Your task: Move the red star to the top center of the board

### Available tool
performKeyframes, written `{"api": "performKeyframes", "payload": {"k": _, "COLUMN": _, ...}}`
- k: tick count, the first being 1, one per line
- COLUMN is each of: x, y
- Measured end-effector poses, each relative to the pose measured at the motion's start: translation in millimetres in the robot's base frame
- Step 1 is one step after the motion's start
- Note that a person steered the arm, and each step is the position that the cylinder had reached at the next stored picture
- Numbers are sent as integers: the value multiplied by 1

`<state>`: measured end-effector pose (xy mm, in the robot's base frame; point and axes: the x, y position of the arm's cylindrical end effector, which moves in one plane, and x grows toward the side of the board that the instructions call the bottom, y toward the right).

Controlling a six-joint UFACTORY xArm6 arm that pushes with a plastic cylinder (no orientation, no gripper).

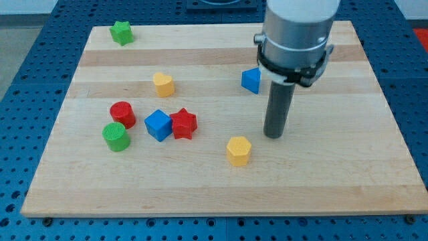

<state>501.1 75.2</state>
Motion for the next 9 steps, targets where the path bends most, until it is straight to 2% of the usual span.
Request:
{"api": "performKeyframes", "payload": {"k": 2, "x": 9, "y": -85}}
{"api": "performKeyframes", "payload": {"k": 5, "x": 14, "y": -165}}
{"api": "performKeyframes", "payload": {"k": 8, "x": -60, "y": -137}}
{"api": "performKeyframes", "payload": {"k": 9, "x": -63, "y": -135}}
